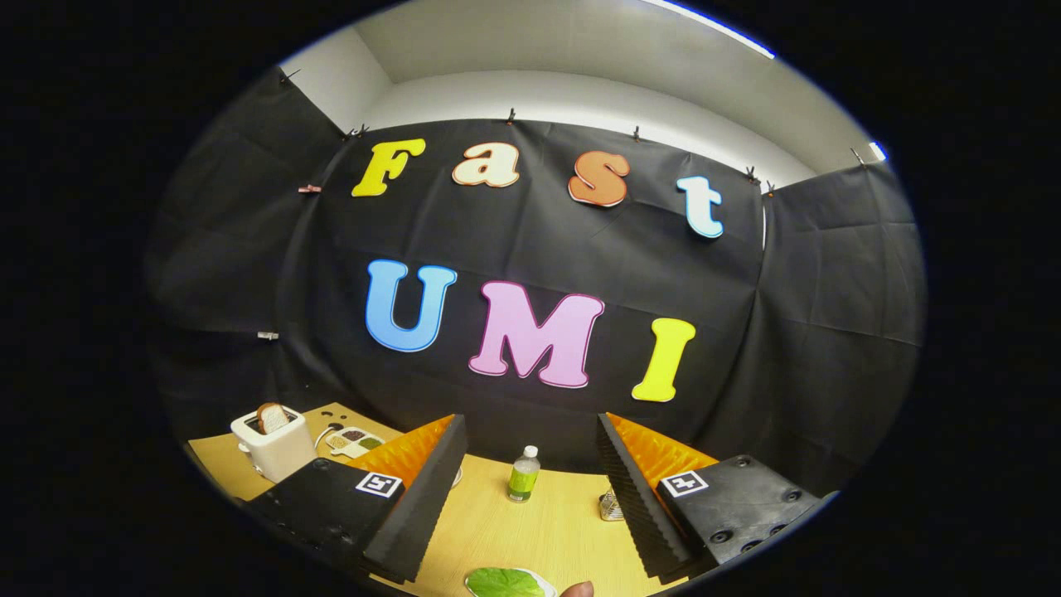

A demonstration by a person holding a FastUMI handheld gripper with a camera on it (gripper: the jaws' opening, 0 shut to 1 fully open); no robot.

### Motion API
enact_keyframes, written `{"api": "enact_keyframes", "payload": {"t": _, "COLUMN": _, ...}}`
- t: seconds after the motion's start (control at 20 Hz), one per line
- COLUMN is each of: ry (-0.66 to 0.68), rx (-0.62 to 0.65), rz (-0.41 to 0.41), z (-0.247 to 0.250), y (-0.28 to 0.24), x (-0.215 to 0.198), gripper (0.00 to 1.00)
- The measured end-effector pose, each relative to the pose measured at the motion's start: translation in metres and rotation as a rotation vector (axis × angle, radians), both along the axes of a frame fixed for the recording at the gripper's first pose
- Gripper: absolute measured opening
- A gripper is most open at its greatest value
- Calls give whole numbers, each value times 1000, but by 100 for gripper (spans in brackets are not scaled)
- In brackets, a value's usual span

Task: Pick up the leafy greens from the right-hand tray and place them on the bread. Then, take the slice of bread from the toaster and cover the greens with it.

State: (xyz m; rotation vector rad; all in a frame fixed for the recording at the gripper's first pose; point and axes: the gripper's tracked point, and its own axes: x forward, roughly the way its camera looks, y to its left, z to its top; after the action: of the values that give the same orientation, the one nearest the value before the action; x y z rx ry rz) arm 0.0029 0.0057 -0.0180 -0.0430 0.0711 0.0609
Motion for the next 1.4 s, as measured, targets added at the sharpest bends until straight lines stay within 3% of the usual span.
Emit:
{"api": "enact_keyframes", "payload": {"t": 0.3, "ry": 291, "rx": -82, "rz": 152, "z": -83, "y": 13, "x": -12, "gripper": 96}}
{"api": "enact_keyframes", "payload": {"t": 0.65, "ry": 673, "rx": -149, "rz": 292, "z": -209, "y": 22, "x": -57, "gripper": 93}}
{"api": "enact_keyframes", "payload": {"t": 1.15, "ry": 1024, "rx": -180, "rz": 336, "z": -373, "y": 5, "x": -77, "gripper": 87}}
{"api": "enact_keyframes", "payload": {"t": 1.4, "ry": 1119, "rx": -192, "rz": 346, "z": -421, "y": 0, "x": -71, "gripper": 83}}
